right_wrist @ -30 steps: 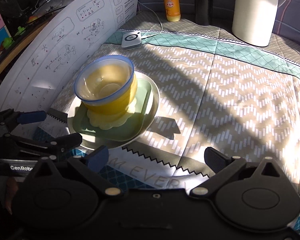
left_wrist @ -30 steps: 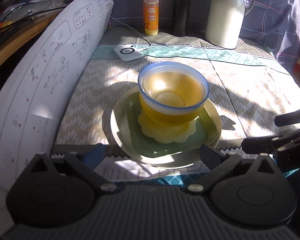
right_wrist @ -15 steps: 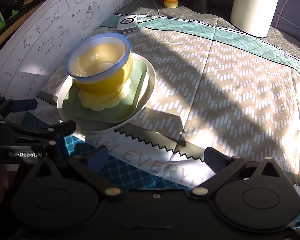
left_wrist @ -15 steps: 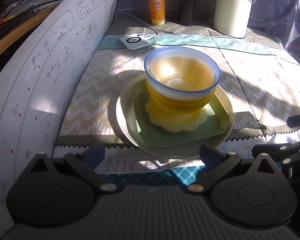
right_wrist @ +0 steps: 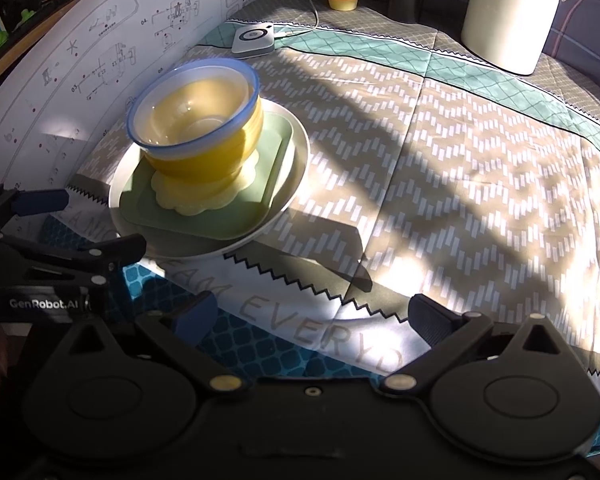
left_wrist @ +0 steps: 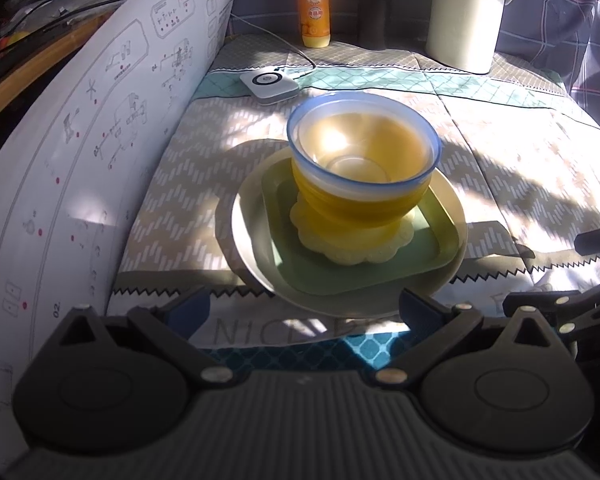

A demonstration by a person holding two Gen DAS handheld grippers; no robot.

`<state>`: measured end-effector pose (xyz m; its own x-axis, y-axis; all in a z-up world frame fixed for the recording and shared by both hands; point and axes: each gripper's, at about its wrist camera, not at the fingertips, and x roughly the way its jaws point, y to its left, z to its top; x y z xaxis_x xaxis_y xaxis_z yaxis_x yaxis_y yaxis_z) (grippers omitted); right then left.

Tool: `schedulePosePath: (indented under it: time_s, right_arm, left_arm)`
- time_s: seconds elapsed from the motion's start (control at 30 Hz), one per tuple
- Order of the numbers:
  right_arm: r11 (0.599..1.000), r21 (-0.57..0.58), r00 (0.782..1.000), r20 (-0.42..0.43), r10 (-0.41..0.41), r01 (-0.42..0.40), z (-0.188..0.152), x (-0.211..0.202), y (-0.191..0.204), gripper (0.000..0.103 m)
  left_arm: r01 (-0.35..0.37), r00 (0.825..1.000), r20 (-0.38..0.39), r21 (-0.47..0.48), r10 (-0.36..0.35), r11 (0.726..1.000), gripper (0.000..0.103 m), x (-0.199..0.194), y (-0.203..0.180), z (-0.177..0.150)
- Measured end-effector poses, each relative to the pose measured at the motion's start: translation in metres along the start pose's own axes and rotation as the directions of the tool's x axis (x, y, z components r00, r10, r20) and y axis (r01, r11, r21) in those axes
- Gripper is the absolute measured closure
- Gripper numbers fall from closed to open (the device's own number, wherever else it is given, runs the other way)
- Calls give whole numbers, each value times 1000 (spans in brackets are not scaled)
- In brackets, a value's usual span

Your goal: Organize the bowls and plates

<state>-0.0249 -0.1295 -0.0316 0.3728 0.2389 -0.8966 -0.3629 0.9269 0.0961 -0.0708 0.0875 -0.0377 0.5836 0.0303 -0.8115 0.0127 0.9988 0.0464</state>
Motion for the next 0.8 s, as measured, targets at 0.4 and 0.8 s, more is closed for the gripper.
schedulePosePath:
  time_s: [0.4, 0.8]
  right_arm:
    - [1000, -14, 1000, 0, -9, 9, 1, -1, -1, 0]
    - [1000, -14, 1000, -7, -14, 14, 3, -1, -2, 0]
  left_arm:
    - [9, 1000, -4, 2, -9, 1000, 0, -1, 0, 1]
    - [6, 1000, -4, -4, -6, 1000, 0, -3, 2, 4]
